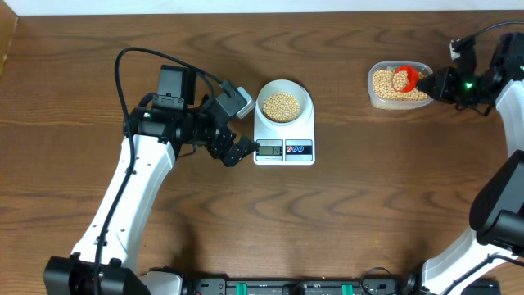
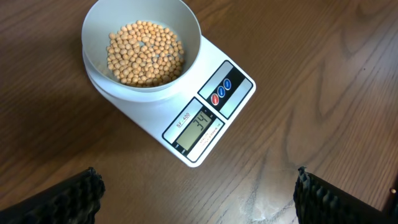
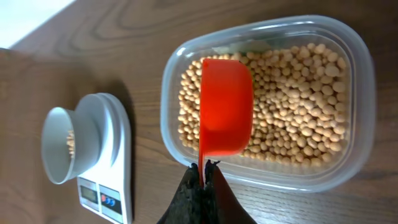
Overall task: Scoop item into bowl and weigh 50g on scale
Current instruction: 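Scoop soybeans from the tub with the red scoop in the right gripper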
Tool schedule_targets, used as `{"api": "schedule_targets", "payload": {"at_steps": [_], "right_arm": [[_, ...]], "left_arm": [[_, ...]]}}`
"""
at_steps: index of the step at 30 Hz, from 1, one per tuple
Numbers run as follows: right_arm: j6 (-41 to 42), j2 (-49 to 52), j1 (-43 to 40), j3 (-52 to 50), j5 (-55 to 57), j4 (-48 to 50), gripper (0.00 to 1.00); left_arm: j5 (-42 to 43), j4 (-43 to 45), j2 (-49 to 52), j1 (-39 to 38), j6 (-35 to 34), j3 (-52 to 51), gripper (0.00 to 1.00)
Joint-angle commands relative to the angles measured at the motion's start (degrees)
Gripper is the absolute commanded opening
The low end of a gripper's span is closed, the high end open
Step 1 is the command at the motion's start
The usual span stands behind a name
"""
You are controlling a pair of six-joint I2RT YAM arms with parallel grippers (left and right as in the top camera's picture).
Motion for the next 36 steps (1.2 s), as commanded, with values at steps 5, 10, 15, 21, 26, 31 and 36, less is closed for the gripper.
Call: {"api": "schedule_targets", "payload": {"at_steps": [5, 10, 15, 21, 26, 31, 36], "right_arm": [[-1.20, -0.24, -1.03, 0.04, -5.20, 0.28, 0.01], [-1.36, -0.24, -1.07, 0.04, -10.29, 1.38, 0.01], [-1.31, -0.24, -1.03, 0.04, -15.58, 1.90, 0.01], [-1.31, -0.24, -0.79, 0.04, -20.92, 1.86, 0.02], [-1.14, -0.24, 0.85, 0.04, -20.96, 1.84, 0.01], [-1.14, -0.24, 4.39, 0.07, -20.94, 2.67, 0.01], [-0.87, -0.24, 8.68, 0.07, -20.59, 4.35, 0.01]], "left_arm": [[-0.26, -0.09, 0.00, -0.13, 0.81, -0.50, 1.00], [-0.26, -0.09, 0.00, -0.13, 0.81, -0.50, 1.00], [-0.26, -0.09, 0.00, -0.13, 0.81, -0.50, 1.00], [-0.26, -0.09, 0.00, -0.13, 0.81, -0.50, 1.00], [-0.26, -0.09, 0.00, -0.13, 0.81, -0.50, 1.00], [-0.26, -0.09, 0.00, -0.13, 0.81, -0.50, 1.00], [-0.26, -0.09, 0.00, -0.13, 0.81, -0.50, 1.00]]}}
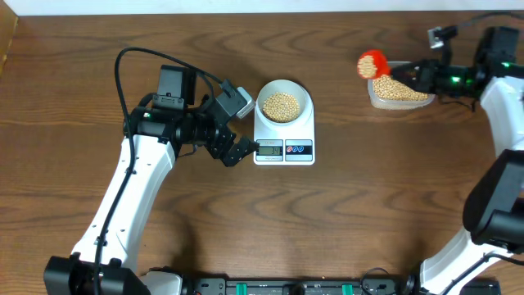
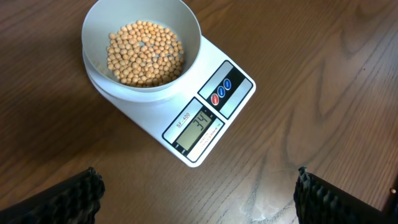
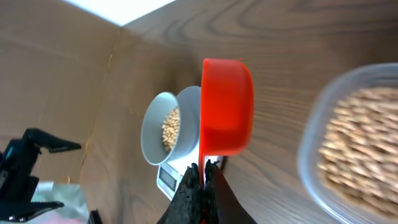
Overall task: Scoop item into bowl and weigh 50g on scale
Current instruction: 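Scoop soybeans from the tub with the red scoop in the right gripper, then carry the filled red scoop with the right gripper over the bowl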
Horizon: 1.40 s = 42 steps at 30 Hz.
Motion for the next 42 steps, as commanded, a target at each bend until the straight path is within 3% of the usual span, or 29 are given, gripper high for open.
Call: {"api": "schedule_targets", "payload": {"at_steps": [1, 13, 42], "right_arm": [[-0.22, -0.24, 3.26, 0.07, -1.53, 0.94, 0.01], [3.10, -0.24, 12.87, 0.07, -0.72, 7.43, 0.01], [-1.22, -0.24, 28.04, 0.07, 20.94, 9.57, 0.01]], "left_arm": [[-0.26, -0.09, 0.00, -0.13, 0.81, -0.50, 1.00], [-0.26, -0.09, 0.00, -0.13, 0.81, -0.50, 1.00], [-0.26, -0.09, 0.00, -0.13, 0.81, -0.50, 1.00]]}}
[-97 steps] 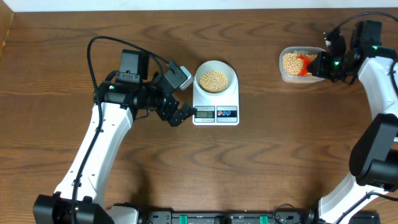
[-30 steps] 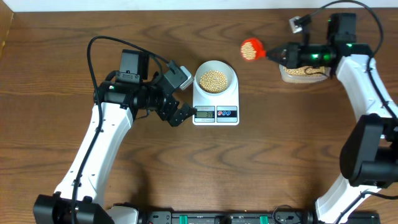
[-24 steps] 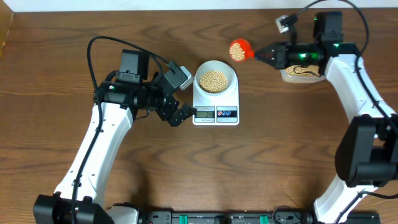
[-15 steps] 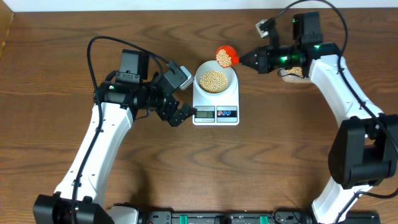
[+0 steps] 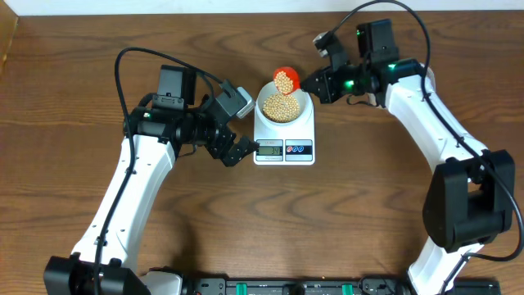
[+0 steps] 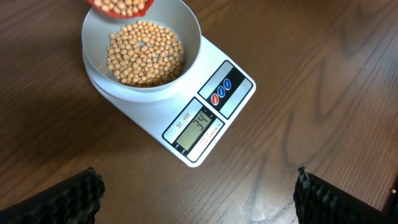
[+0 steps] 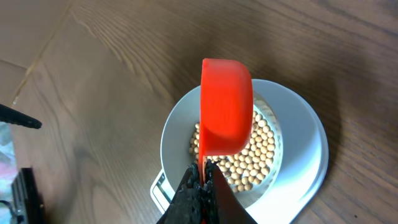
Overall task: Scoop item into bowl and weigh 50g on scale
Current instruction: 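Carry the filled red scoop with the right gripper over the bowl, then tilt the red scoop slowly to trickle soybeans into the bowl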
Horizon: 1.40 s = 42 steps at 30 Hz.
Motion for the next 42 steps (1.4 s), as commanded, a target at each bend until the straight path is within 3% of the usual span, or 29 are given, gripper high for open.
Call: {"api": "schedule_targets", "payload": {"at_steps": [1, 12, 42], "right_arm": [[-1.42, -0.24, 1.51, 0.07, 3.67, 0.15, 0.01], [-3.65, -0.24, 4.83, 0.07, 10.60, 0.15, 0.01], [-6.32, -1.40, 5.92, 0.09, 12.63, 0.15, 0.01]], "left_arm": [[-0.26, -0.09, 0.00, -0.13, 0.81, -0.50, 1.00], [-0.26, -0.09, 0.00, -0.13, 0.81, -0.50, 1.00], [-0.26, -0.11, 0.00, -0.13, 0.81, -0.50, 1.00]]}}
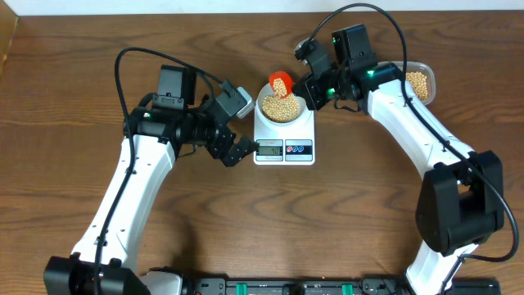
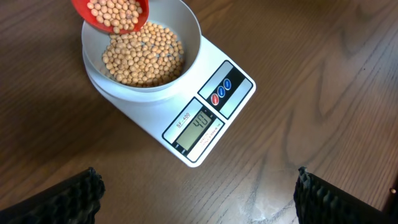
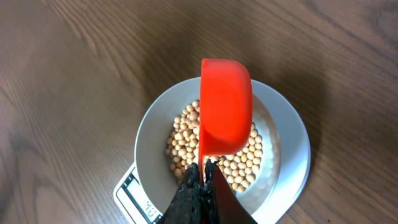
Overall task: Scoop item into bowl and weigh 50g on scale
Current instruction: 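Tilt the red scoop slowly to trickle soybeans into the bowl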
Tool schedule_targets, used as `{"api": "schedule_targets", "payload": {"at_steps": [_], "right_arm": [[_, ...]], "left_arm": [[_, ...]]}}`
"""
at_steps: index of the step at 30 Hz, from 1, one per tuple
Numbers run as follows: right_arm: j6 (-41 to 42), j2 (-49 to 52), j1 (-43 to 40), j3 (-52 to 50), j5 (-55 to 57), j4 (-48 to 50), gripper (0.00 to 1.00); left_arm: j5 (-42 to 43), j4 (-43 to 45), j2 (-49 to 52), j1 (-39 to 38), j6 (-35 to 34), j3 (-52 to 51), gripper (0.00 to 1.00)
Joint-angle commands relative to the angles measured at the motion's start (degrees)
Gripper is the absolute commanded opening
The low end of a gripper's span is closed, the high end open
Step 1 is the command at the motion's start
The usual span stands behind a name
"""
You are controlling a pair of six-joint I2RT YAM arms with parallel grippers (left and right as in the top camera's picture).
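A white bowl [image 1: 282, 92] holding tan beans [image 2: 142, 55] sits on the white digital scale [image 1: 284, 135]; the display [image 2: 200, 124] appears to read about 40. My right gripper [image 3: 203, 167] is shut on the handle of a red scoop [image 3: 226, 106], which is tilted over the bowl with beans [image 2: 114, 11] still in it. In the left wrist view the red scoop [image 2: 112, 15] hangs over the bowl's far rim. My left gripper [image 1: 240, 152] stays open just left of the scale, its fingertips [image 2: 74, 196] wide apart with only bare table between.
A clear plastic tub [image 1: 418, 82] of beans stands at the back right, partly behind the right arm. A black cable [image 1: 131, 61] loops over the left arm. The brown wooden table [image 1: 344, 213] extends in front of the scale.
The scoop has tipped further and shifted slightly left over the bowl. More beans lie in the bowl, and the scale reading has risen from 34 to about 40.
My right gripper held the red scoop in the bean tub while the scale read 34. Then the scoop was lifted left of the tub, then held over the bowl. Now it is tilted, beans have dropped in, and the reading is higher. My left gripper stayed open beside the scale.
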Motion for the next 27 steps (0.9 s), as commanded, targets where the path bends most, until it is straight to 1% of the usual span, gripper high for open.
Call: {"api": "schedule_targets", "payload": {"at_steps": [1, 27], "right_arm": [[-1.33, -1.44, 0.46, 0.11, 0.59, -0.20, 0.01], [-1.36, -1.55, 0.46, 0.09, 1.16, -0.22, 0.01]], "left_arm": [[-0.26, -0.11, 0.00, -0.13, 0.79, -0.50, 1.00], [-0.26, -0.11, 0.00, -0.13, 0.79, -0.50, 1.00]]}}
